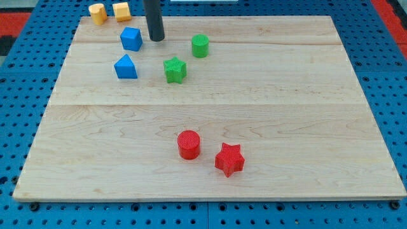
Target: Move blue cube to the left side of the green star
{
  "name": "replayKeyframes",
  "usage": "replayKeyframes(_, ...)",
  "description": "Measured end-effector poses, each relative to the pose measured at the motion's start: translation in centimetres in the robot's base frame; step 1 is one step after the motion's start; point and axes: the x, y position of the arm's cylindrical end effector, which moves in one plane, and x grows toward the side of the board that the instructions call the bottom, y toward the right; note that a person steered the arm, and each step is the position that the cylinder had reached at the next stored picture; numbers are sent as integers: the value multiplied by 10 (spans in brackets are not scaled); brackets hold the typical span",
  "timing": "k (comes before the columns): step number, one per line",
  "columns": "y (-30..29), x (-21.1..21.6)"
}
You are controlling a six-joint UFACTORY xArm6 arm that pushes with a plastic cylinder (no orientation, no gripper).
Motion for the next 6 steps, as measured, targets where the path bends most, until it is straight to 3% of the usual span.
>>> replayKeyframes(1, -13, -42)
replayKeyframes(3, -22, 10)
replayKeyframes(4, -21, -16)
replayKeyframes(6, -85, 15)
